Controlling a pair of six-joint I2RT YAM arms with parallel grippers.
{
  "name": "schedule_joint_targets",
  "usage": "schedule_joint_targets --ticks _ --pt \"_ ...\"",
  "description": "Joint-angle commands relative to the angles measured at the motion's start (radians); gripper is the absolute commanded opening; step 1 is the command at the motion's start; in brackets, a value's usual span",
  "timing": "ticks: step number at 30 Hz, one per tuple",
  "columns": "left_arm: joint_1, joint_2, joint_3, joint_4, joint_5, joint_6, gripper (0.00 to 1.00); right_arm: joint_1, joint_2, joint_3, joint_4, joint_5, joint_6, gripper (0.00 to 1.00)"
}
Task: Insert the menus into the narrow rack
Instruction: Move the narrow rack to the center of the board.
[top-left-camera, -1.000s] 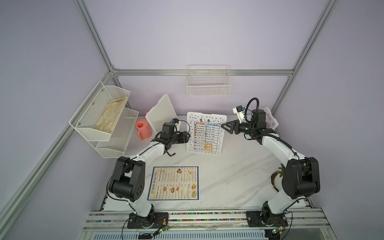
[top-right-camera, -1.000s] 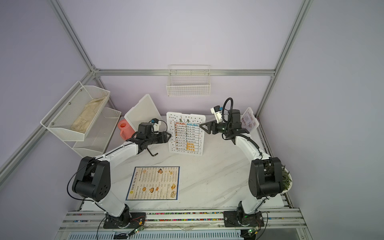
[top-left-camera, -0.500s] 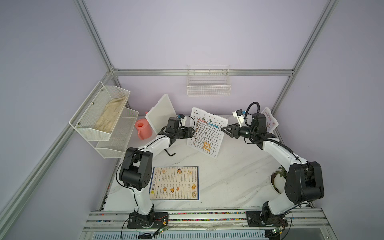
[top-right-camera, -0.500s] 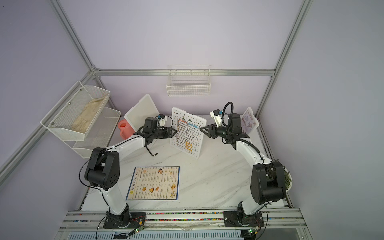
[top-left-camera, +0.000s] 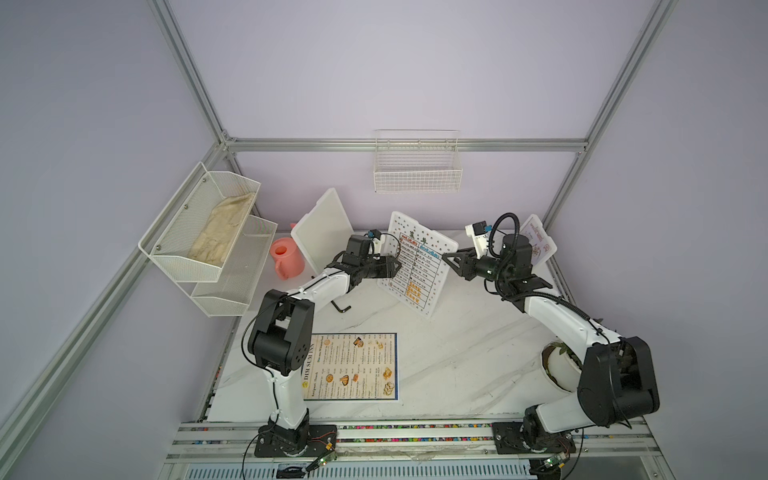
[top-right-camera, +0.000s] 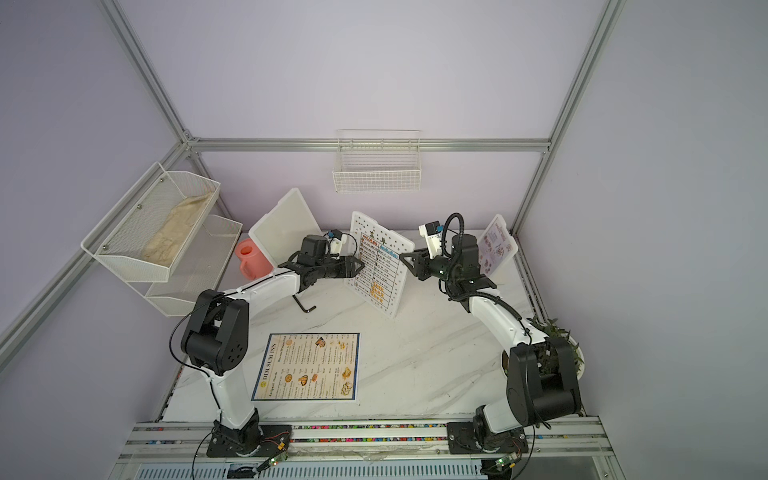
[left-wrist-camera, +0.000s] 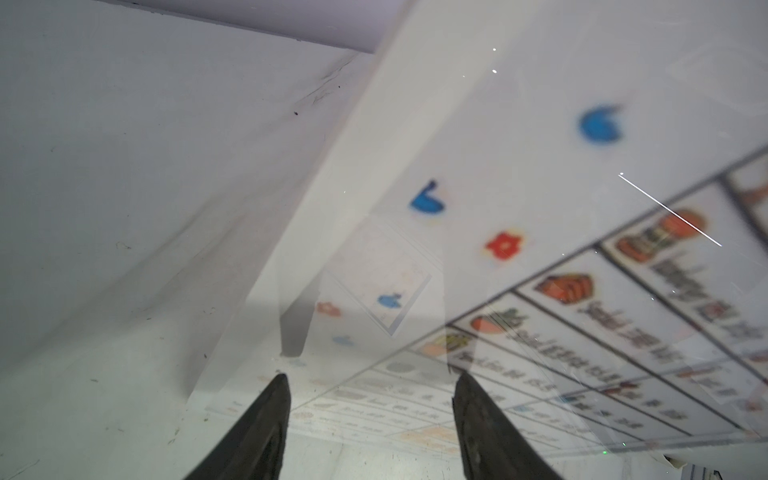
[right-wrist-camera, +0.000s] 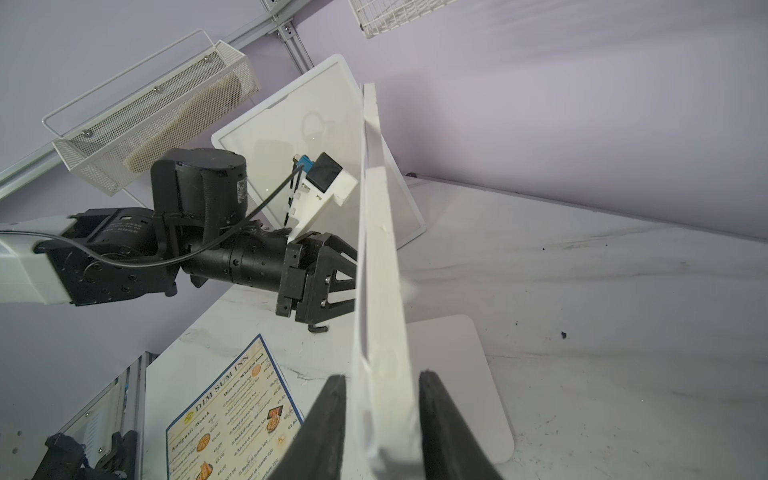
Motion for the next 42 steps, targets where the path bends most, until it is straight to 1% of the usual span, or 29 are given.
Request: schedule_joint_targets --ticks 1,4,10,18,20,24,26,28,33,35,37,42 --pt "-0.008 0.001 0.055 0.022 0.013 -0.011 0.63 0.027 0.004 -0.001 0.063 0.052 0.003 0.32" --pt "-0.008 -0.010 0.050 0.019 0.010 -0.010 0.63 0.040 -0.014 -0.005 0.052 0.099 -0.003 0.27" --pt "-0.008 -0.066 0.036 0.010 -0.013 -0.003 0.63 0.080 -0.095 -0.011 -0.009 0.242 -0.061 0.15" --pt "-0.007 -0.200 -0.018 -0.040 -0.085 0.030 0.65 0.112 -0.225 -0.052 -0.033 0.465 -0.096 0.02" --pt "-0.006 -0.239 -0.041 -0.055 -0.114 0.038 0.66 0.113 -0.249 -0.061 -0.044 0.552 -0.097 0.00" --pt "-0.004 -0.329 -0.098 -0.086 -0.175 0.059 0.68 0.113 -0.265 -0.055 -0.087 0.740 -0.083 0.00" --pt "-0.002 -0.379 -0.128 -0.099 -0.203 0.067 0.69 0.104 -0.255 -0.048 -0.099 0.787 -0.081 0.00" --pt "0.002 -0.430 -0.158 -0.113 -0.233 0.074 0.71 0.078 -0.241 -0.039 -0.099 0.780 -0.074 0.00" --pt "0.024 -0.573 -0.228 -0.151 -0.284 0.092 0.79 -0.053 -0.163 0.011 -0.083 0.642 -0.053 0.00" --pt "0.034 -0.617 -0.246 -0.172 -0.303 0.099 0.83 -0.088 -0.132 0.032 -0.072 0.609 -0.058 0.00" --pt "0.048 -0.658 -0.264 -0.189 -0.324 0.105 0.85 -0.119 -0.097 0.056 -0.062 0.573 -0.065 0.00" --pt "0.119 -0.745 -0.296 -0.225 -0.357 0.091 0.88 -0.206 -0.015 0.098 -0.035 0.485 -0.054 0.00"
